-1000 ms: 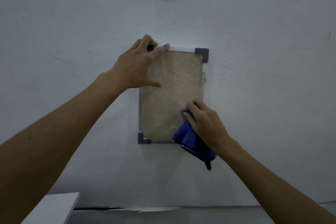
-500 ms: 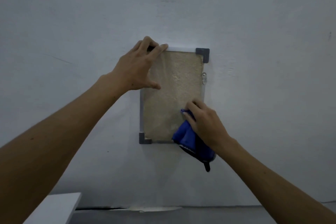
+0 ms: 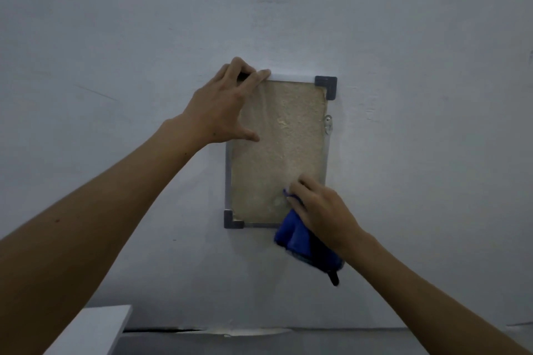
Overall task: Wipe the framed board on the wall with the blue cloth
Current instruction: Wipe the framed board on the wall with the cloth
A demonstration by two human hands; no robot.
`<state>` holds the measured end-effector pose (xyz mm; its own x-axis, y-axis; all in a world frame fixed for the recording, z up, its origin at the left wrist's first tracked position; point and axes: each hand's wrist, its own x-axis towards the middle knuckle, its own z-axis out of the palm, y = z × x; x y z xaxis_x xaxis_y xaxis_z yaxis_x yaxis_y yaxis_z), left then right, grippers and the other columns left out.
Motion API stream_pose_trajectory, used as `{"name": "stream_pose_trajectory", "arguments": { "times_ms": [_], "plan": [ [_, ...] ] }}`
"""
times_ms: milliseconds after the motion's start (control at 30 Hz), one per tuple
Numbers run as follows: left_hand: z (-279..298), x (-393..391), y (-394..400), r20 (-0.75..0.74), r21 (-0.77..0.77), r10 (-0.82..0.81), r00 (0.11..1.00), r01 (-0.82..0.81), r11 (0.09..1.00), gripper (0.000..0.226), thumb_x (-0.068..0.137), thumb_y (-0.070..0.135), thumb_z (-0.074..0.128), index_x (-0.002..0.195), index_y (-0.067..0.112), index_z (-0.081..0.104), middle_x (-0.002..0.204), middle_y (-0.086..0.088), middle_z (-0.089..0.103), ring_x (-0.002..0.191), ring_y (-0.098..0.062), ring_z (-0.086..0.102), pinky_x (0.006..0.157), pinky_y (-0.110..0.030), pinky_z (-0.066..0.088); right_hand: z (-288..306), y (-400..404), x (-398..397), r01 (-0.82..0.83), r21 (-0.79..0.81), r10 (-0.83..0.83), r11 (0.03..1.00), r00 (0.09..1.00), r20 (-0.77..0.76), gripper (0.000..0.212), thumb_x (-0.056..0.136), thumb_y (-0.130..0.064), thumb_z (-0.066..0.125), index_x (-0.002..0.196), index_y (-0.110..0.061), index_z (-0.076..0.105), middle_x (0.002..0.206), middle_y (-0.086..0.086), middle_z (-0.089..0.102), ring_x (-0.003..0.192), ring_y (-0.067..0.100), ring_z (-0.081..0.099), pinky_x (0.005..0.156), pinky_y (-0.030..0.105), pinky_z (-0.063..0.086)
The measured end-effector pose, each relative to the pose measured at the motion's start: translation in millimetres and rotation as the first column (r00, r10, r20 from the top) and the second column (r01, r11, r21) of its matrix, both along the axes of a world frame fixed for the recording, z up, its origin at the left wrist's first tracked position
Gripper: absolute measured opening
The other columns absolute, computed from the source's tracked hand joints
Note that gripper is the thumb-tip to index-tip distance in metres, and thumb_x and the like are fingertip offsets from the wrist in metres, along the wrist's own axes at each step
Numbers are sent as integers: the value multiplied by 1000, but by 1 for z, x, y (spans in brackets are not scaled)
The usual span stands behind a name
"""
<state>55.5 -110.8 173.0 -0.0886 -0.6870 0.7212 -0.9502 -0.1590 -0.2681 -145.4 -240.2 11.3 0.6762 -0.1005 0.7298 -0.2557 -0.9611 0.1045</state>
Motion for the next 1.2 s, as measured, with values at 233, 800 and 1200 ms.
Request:
{"name": "stream_pose_trajectory", "arguments": {
  "times_ms": [233, 800, 1200],
  "plan": [
    [-1, -1, -1, -15, -2, -1, 1000, 1, 1000, 123, 57, 60, 88, 156, 20, 26, 143, -9, 33, 130, -24, 39, 92, -46, 56, 0, -2, 3, 19, -2, -19, 1000, 991, -129, 12, 99, -23, 57, 92, -13, 57, 95, 1, 54, 65, 20, 55, 56, 35, 50],
    [0, 0, -1, -21, -7, -8, 1000, 8, 1000, 122, 57, 61, 87, 156, 20, 27, 143, -10, 33, 130, -25, 40, 93, -46, 56, 16, -2, 8, 19, -33, -15, 999, 994, 109, 11, 99, -17, 58, 90, -11, 55, 93, 0, 52, 60, 13, 47, 53, 23, 45],
    [-1, 1, -2, -29, -8, -20, 999, 20, 1000, 122, 57, 61, 87, 155, 20, 28, 143, -10, 33, 130, -24, 39, 93, -44, 55, 12, -1, 8, 30, -19, -28, 999, 991, 129, 13, 100, -20, 57, 90, -11, 56, 93, 0, 52, 62, 14, 48, 54, 26, 48]
  ]
}}
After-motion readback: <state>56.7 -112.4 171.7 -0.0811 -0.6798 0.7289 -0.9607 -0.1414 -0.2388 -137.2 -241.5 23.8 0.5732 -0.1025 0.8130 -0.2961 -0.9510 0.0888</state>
